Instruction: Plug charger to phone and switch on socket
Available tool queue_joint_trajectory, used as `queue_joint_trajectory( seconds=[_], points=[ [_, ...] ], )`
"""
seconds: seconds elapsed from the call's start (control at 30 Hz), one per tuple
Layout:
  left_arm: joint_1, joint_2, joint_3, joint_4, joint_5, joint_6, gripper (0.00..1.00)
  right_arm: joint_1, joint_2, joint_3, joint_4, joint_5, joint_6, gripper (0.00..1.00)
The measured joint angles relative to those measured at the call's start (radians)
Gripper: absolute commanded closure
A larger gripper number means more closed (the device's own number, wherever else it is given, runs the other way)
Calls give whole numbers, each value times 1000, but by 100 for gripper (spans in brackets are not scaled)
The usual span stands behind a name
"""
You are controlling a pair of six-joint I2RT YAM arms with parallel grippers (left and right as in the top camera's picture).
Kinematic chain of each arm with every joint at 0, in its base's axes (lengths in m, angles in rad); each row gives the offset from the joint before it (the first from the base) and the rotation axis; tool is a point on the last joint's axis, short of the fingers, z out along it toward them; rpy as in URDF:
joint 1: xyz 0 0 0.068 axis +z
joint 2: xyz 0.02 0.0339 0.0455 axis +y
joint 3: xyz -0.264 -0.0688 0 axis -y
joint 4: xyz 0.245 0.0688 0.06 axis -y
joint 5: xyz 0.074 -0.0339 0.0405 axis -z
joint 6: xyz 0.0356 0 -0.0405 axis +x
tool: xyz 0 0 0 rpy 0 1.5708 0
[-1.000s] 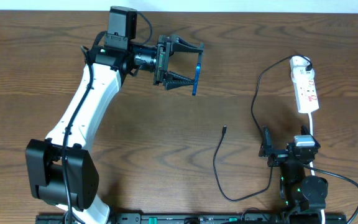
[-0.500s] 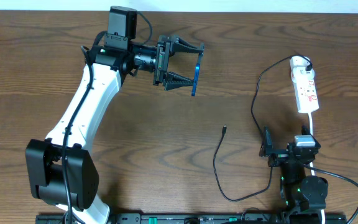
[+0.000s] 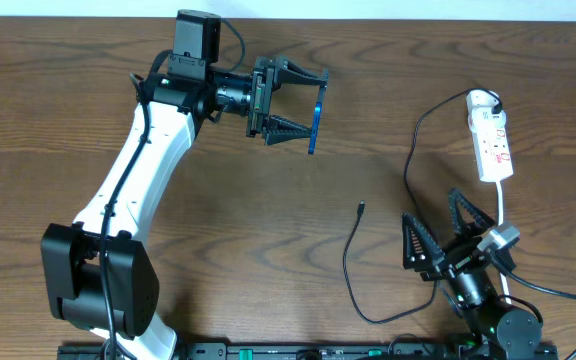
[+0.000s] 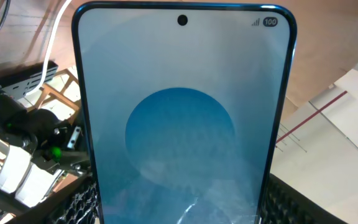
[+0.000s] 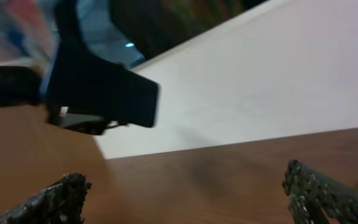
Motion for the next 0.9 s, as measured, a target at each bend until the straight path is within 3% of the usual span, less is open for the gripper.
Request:
queue_joint_trajectory(
  seconds=[0.23,0.37,0.53,0.67,0.9],
  points=[
    [0,0,0,0,0,0,29,-15,44,153,-338,-39,-28,1],
    [0,0,0,0,-7,0,29,-24,189,349,-505,-43,-119,1],
    [0,0,0,1,-19,1,30,-25,507,616,-709,-93,-213,1],
    [0,0,0,0,-23,0,30,-27,702,711,-687,-275,-222,1],
    [0,0,0,0,-58,-1,30,-27,807,718,-601,-557,-193,1]
  ],
)
